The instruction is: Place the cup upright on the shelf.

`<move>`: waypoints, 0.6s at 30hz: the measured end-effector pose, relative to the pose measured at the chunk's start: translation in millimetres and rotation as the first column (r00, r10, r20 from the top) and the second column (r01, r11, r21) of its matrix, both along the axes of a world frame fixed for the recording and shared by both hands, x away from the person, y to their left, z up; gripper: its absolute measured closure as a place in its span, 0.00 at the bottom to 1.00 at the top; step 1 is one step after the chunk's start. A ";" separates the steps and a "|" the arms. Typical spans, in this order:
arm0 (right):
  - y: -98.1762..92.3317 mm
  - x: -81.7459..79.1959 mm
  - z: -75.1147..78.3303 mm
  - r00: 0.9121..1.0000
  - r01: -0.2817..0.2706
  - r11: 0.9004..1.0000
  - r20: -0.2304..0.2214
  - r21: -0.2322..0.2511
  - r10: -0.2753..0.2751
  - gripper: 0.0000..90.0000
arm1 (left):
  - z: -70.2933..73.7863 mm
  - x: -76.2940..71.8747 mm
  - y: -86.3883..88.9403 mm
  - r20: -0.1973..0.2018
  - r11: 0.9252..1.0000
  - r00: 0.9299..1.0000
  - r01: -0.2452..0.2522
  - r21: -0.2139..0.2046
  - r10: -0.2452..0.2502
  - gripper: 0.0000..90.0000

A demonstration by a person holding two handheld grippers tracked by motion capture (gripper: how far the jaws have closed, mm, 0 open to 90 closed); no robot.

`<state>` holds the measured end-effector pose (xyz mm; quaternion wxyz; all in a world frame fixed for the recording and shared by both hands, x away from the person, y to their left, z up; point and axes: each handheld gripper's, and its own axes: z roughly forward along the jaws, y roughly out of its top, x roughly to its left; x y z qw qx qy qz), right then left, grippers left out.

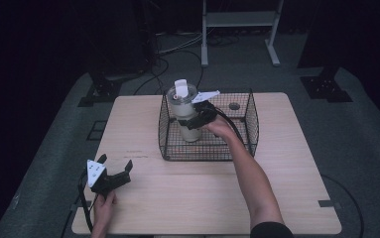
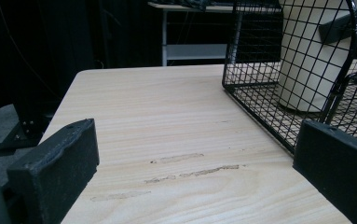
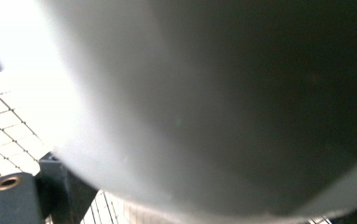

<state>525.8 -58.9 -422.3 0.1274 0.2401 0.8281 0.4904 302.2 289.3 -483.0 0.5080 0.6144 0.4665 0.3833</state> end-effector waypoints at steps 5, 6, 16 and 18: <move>-5.3 -2.2 -1.9 1.000 -0.019 1.000 -0.003 -0.020 0.018 0.10 | 0.1 -0.1 -0.8 0.000 1.000 1.000 -0.001 0.004 0.001 0.00; -5.9 -2.5 -1.8 1.000 -0.017 1.000 -0.005 -0.021 0.017 0.10 | 0.1 -0.1 -0.7 -0.001 1.000 1.000 -0.001 0.005 0.001 0.00; -14.4 -4.6 0.2 1.000 -0.008 1.000 0.013 -0.028 0.009 0.10 | 0.0 0.0 -0.7 -0.001 1.000 1.000 0.000 0.005 0.000 0.00; -15.3 -5.7 -0.3 1.000 -0.004 1.000 0.011 -0.023 0.005 0.10 | 0.0 0.0 -1.0 0.000 1.000 1.000 -0.002 0.001 0.002 0.00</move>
